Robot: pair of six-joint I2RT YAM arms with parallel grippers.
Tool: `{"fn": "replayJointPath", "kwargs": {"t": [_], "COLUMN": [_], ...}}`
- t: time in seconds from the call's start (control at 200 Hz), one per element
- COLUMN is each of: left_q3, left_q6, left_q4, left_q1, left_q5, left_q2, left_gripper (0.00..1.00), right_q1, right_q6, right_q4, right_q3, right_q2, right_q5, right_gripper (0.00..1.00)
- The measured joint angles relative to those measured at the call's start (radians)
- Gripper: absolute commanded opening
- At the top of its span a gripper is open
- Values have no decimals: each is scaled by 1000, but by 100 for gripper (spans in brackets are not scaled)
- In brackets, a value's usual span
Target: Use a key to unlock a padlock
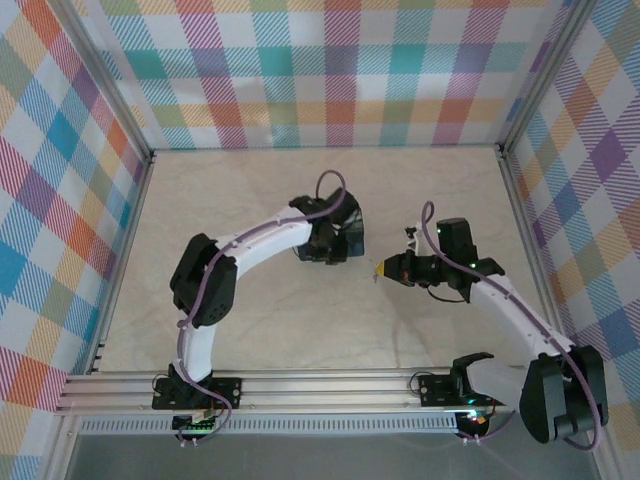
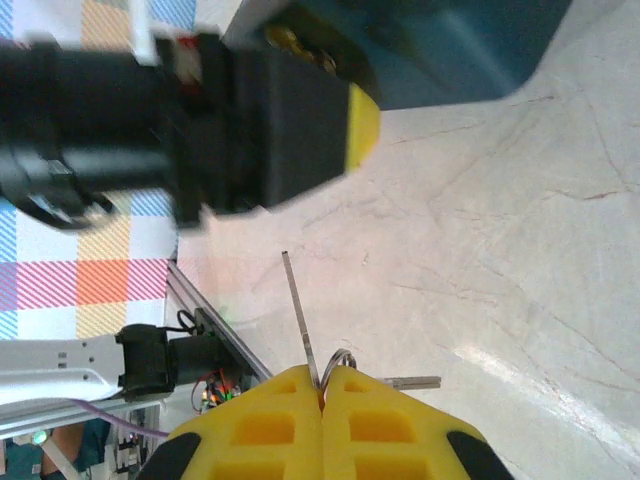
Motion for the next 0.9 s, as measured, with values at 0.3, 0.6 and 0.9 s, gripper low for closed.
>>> {"fn": "replayJointPath", "kwargs": {"t": [0.3,0.6,0.9], "left_q3": [183,69,-23], "left_q6": [-113,-379,-514], "left_q4": [-123,-105,-47], "left_q1": [126,138,164], "left_q5": [326,416,418], "left_q2": [-2,-58,-182], "left_gripper": [19,16,14], "right_q1": [90,210,227], "right_q6": [95,117,109], "right_q4": [130,280,356], "right_q3": [-71,-27,15], "right_q2": [-91,68,176], "right_q5": [-4,93,116], "right_gripper": [2,1,1]}}
